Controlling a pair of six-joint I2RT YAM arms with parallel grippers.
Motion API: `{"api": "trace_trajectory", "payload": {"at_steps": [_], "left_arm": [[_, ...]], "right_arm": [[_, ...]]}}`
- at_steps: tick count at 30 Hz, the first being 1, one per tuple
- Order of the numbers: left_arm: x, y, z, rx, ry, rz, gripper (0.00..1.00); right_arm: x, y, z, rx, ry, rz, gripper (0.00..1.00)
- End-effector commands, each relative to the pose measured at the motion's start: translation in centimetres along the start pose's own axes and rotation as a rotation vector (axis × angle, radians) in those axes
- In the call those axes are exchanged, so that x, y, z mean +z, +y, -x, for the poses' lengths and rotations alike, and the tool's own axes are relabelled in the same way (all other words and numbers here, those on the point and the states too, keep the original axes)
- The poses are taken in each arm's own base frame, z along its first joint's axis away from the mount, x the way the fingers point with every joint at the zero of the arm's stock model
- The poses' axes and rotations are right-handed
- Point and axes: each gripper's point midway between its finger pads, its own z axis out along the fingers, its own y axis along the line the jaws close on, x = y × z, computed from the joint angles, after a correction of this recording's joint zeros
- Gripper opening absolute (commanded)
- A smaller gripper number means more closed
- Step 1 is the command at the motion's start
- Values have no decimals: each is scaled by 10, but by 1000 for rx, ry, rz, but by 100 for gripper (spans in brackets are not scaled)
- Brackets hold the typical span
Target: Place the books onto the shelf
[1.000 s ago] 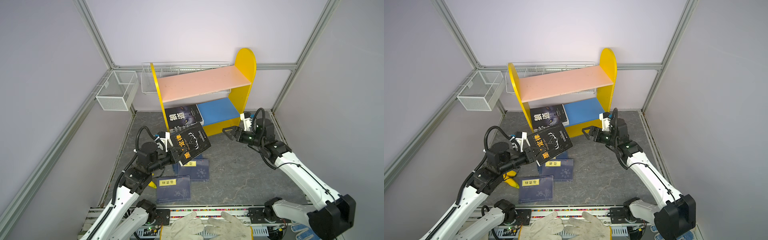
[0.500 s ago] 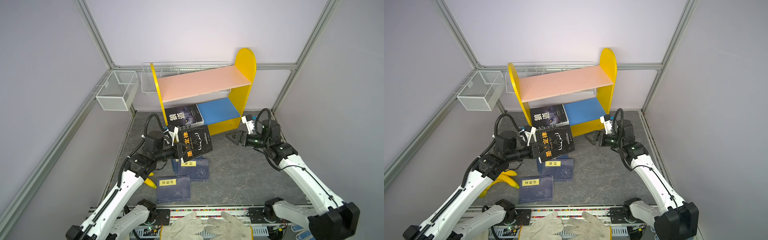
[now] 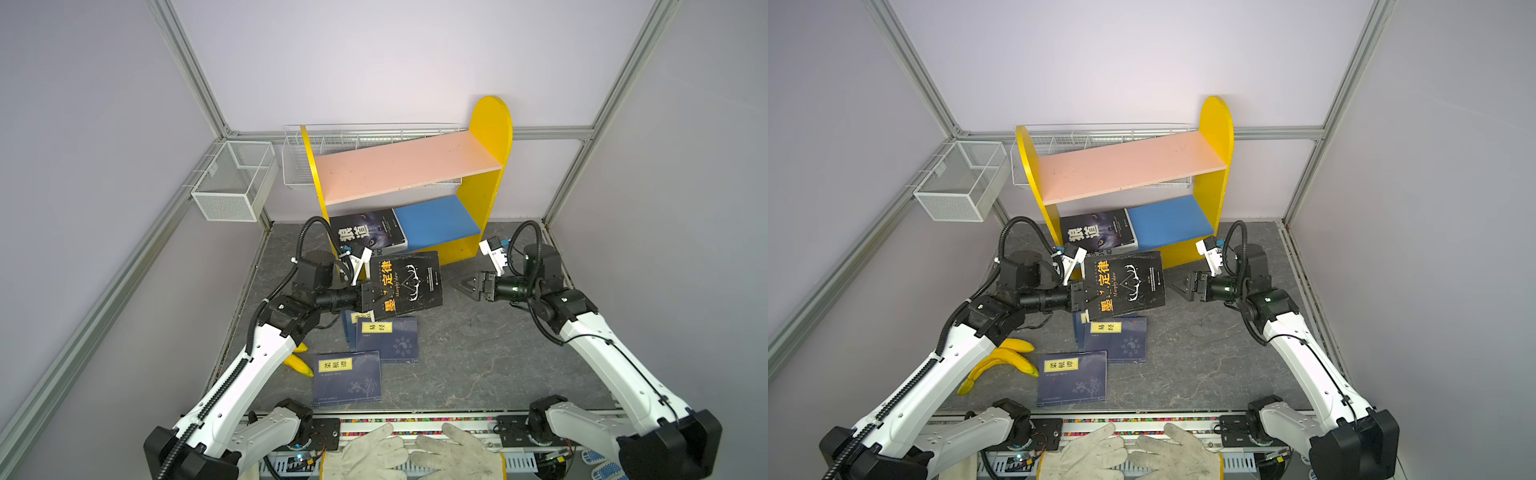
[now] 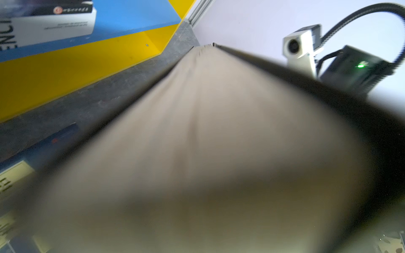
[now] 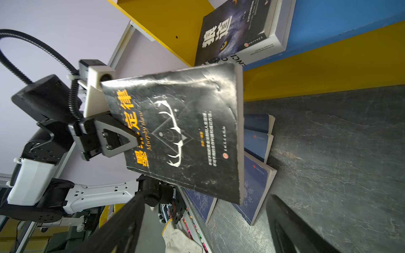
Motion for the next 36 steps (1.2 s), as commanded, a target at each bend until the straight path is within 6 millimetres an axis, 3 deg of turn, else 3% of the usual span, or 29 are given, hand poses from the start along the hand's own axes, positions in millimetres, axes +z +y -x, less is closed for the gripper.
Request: {"api": "trace_trajectory", "payload": {"at_steps": [1, 9, 12, 18, 21, 28, 36], "left_arm": [[-17, -51, 33, 142, -93, -173, 0], [-27, -64, 38, 130, -86, -282, 0], [-34, -66, 46, 108, -107, -337, 0], [-37, -67, 52, 90, -107, -385, 0], [-36, -66, 51, 86, -99, -384, 0], [-35, -67, 49, 89, -88, -389, 0], [-35, -67, 49, 116, -76, -382, 0]], "right_arm": [[6, -11, -10, -12, 27, 8, 91], [9, 18, -3, -51, 12, 203, 99], [6, 29, -6, -75, 25, 248, 91], [2, 38, -5, -86, 10, 266, 66], [4, 33, -9, -65, 7, 258, 64], [-4, 50, 2, -99, -35, 303, 63], [1, 62, 13, -102, -48, 360, 49]]}}
